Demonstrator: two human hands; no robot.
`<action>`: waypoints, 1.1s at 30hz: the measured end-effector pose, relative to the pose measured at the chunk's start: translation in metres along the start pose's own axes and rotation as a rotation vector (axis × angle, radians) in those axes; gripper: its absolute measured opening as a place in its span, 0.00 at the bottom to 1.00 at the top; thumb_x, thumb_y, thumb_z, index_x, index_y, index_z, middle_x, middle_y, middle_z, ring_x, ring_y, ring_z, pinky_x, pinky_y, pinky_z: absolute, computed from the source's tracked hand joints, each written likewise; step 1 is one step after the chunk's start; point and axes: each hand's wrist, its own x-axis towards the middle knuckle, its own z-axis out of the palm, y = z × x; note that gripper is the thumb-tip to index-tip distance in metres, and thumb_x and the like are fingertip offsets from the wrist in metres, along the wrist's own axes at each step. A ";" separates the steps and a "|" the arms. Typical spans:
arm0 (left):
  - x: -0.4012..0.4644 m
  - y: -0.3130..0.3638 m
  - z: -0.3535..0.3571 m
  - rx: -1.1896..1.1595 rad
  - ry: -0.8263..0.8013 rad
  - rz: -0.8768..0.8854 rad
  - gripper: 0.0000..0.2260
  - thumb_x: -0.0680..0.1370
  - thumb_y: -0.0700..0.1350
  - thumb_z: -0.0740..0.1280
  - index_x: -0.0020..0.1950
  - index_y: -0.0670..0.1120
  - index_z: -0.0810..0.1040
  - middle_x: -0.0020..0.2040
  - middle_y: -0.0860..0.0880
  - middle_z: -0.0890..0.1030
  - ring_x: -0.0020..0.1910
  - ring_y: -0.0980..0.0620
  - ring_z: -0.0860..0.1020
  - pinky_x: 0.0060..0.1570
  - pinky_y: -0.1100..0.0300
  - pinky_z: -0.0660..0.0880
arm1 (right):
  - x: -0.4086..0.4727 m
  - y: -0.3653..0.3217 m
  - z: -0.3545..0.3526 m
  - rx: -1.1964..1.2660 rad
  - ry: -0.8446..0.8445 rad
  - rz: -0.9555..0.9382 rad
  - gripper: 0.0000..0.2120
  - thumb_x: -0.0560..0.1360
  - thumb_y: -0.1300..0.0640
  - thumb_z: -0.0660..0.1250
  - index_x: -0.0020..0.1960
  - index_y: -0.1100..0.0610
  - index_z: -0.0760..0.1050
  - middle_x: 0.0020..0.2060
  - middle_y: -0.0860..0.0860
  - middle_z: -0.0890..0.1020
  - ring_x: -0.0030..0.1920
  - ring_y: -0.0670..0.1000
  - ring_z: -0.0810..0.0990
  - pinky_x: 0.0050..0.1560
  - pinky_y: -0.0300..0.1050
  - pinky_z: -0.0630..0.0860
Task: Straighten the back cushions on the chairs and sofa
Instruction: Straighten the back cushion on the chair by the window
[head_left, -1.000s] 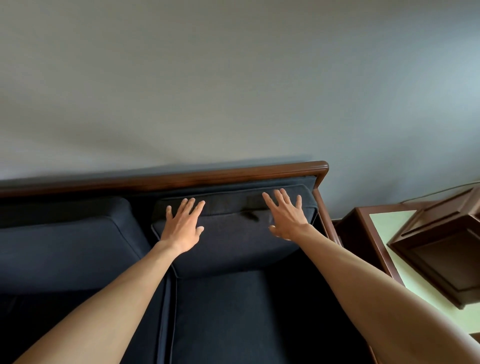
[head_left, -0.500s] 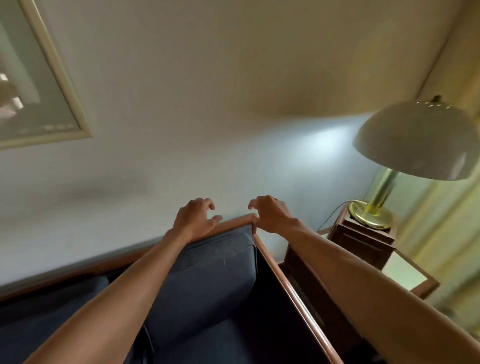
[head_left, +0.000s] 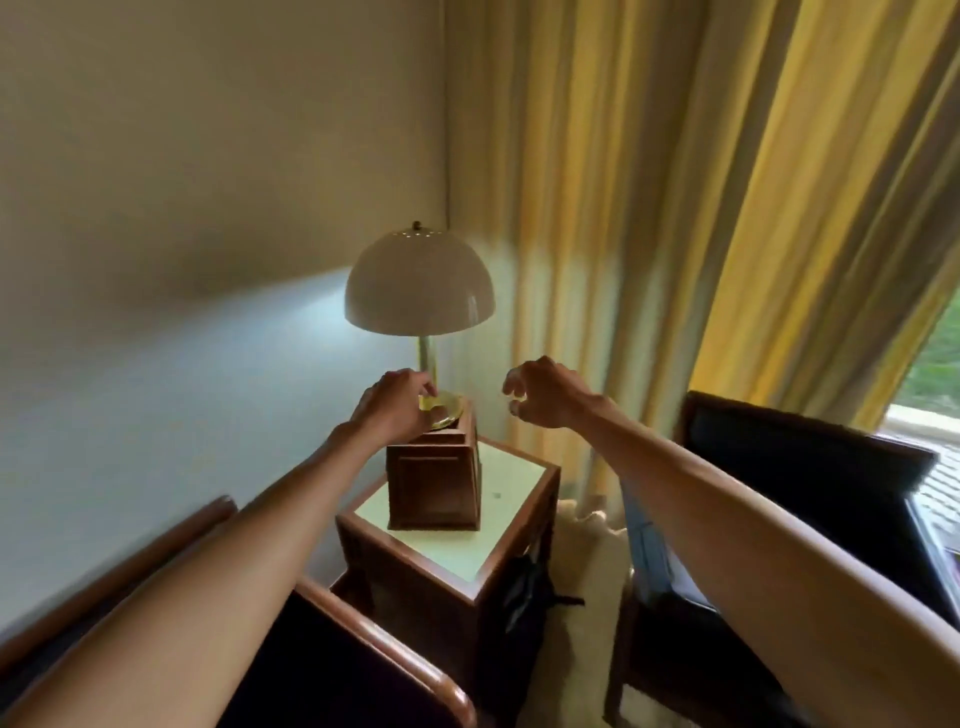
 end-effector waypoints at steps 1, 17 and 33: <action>0.013 0.029 0.016 -0.021 -0.022 0.024 0.15 0.74 0.53 0.73 0.55 0.46 0.80 0.58 0.46 0.81 0.57 0.44 0.78 0.57 0.48 0.75 | -0.012 0.034 -0.007 -0.004 -0.001 0.040 0.14 0.76 0.52 0.68 0.61 0.50 0.79 0.55 0.49 0.82 0.56 0.54 0.80 0.54 0.50 0.78; 0.160 0.293 0.288 -0.114 -0.341 0.182 0.15 0.72 0.56 0.72 0.56 0.52 0.79 0.58 0.52 0.80 0.58 0.49 0.79 0.58 0.54 0.74 | -0.104 0.421 0.013 0.108 -0.091 0.471 0.13 0.73 0.54 0.68 0.57 0.48 0.80 0.52 0.48 0.80 0.49 0.53 0.81 0.44 0.44 0.77; 0.320 0.254 0.476 -0.082 -0.479 -0.201 0.26 0.72 0.58 0.71 0.67 0.51 0.72 0.66 0.47 0.75 0.65 0.45 0.74 0.62 0.47 0.73 | 0.063 0.596 0.152 0.251 -0.361 0.395 0.15 0.73 0.54 0.68 0.59 0.49 0.80 0.56 0.51 0.81 0.56 0.54 0.81 0.54 0.52 0.80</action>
